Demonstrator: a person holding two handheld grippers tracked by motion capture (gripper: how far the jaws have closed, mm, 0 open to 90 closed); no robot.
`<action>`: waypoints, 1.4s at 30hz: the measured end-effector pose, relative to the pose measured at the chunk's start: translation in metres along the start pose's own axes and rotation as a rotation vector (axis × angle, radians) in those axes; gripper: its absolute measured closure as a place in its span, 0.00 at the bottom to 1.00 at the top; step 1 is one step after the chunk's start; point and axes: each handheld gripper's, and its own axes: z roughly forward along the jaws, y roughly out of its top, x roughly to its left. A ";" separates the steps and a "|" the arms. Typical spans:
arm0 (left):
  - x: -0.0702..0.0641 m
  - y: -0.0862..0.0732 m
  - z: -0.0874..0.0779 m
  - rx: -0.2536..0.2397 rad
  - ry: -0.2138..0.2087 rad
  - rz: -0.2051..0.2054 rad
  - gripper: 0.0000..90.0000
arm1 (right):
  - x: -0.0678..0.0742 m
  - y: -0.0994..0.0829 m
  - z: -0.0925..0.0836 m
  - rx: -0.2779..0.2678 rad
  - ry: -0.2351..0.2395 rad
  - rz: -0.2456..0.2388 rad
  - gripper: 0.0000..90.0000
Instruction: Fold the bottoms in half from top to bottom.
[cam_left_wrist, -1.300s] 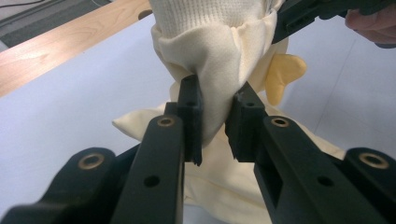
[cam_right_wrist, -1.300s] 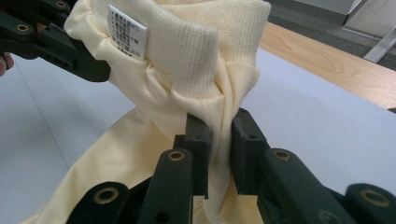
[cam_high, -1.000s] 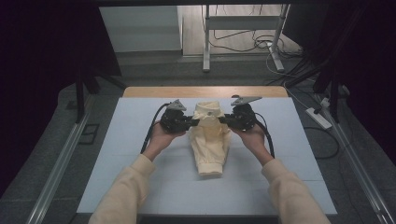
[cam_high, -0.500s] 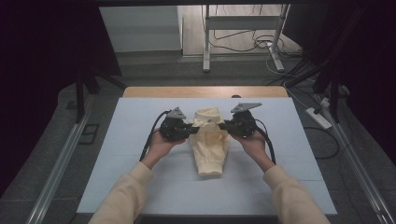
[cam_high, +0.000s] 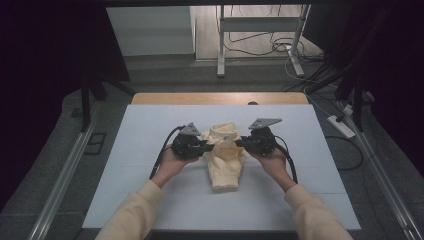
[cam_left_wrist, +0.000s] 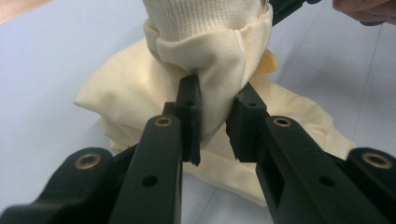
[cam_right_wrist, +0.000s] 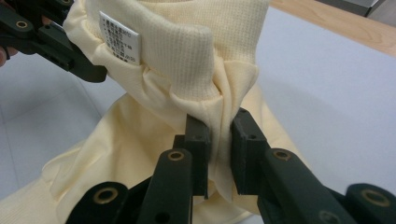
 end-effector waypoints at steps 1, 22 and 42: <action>0.000 -0.001 0.000 0.003 -0.001 0.002 0.84 | 0.001 -0.001 0.000 0.004 0.004 0.001 0.87; -0.016 -0.023 0.002 0.045 -0.029 0.005 0.77 | 0.019 -0.031 -0.004 0.040 0.035 -0.007 0.82; -0.022 -0.030 0.006 0.056 -0.032 0.016 0.56 | 0.027 -0.045 -0.012 0.052 0.038 0.005 0.65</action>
